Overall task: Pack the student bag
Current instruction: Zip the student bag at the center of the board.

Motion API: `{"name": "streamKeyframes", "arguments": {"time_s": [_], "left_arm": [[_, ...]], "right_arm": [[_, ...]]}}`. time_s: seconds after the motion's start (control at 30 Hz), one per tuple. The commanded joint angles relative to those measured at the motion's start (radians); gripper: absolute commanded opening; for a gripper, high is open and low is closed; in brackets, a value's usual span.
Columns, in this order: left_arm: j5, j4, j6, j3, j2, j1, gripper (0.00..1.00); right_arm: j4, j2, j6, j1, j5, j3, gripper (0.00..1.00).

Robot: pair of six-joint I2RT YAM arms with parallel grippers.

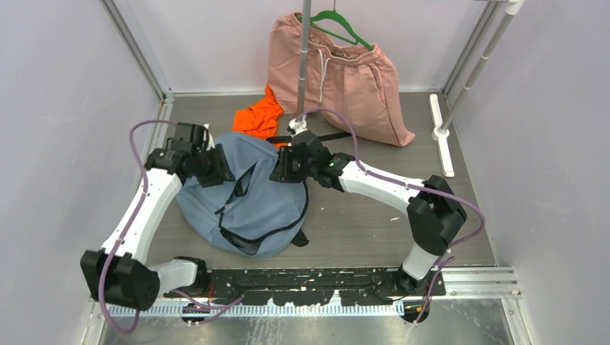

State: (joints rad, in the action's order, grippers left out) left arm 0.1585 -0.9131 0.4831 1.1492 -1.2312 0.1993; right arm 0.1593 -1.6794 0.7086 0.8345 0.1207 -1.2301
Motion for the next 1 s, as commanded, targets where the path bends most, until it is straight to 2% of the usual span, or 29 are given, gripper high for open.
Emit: {"name": "streamKeyframes", "arguments": {"time_s": [0.0, 0.1, 0.2, 0.3, 0.4, 0.47, 0.57, 0.8, 0.97], "left_arm": [[-0.093, -0.094, 0.065, -0.050, 0.093, -0.026, 0.41], [-0.147, -0.125, 0.077, -0.073, 0.152, -0.028, 0.41], [-0.165, -0.127, 0.066, -0.078, 0.199, -0.031, 0.42], [-0.043, -0.060, 0.049, -0.074, 0.220, -0.030, 0.46], [0.044, 0.013, 0.068, -0.036, 0.188, -0.008, 0.51], [0.049, 0.054, 0.077, 0.006, 0.134, 0.047, 0.57], [0.003, 0.101, 0.070, 0.084, 0.002, 0.115, 0.61], [0.090, 0.216, 0.103, 0.237, -0.277, 0.117, 0.62], [0.087, 0.219, 0.105, 0.299, -0.428, 0.114, 0.60]], "right_arm": [[0.016, 0.011, -0.043, 0.010, -0.027, -0.037, 0.35], [0.059, 0.023, -0.076, 0.011, -0.099, -0.054, 0.35], [0.107, 0.044, -0.128, -0.001, -0.223, -0.061, 0.42], [0.130, 0.047, -0.130, -0.080, -0.216, -0.074, 0.53], [0.152, 0.021, -0.073, -0.160, -0.148, -0.112, 0.55], [0.157, -0.002, -0.003, -0.189, -0.135, -0.140, 0.55], [0.091, -0.047, 0.111, -0.228, -0.012, -0.167, 0.55], [0.011, -0.200, 0.218, -0.232, 0.138, -0.269, 0.55], [0.009, -0.252, 0.228, -0.230, 0.176, -0.306, 0.53]]}}
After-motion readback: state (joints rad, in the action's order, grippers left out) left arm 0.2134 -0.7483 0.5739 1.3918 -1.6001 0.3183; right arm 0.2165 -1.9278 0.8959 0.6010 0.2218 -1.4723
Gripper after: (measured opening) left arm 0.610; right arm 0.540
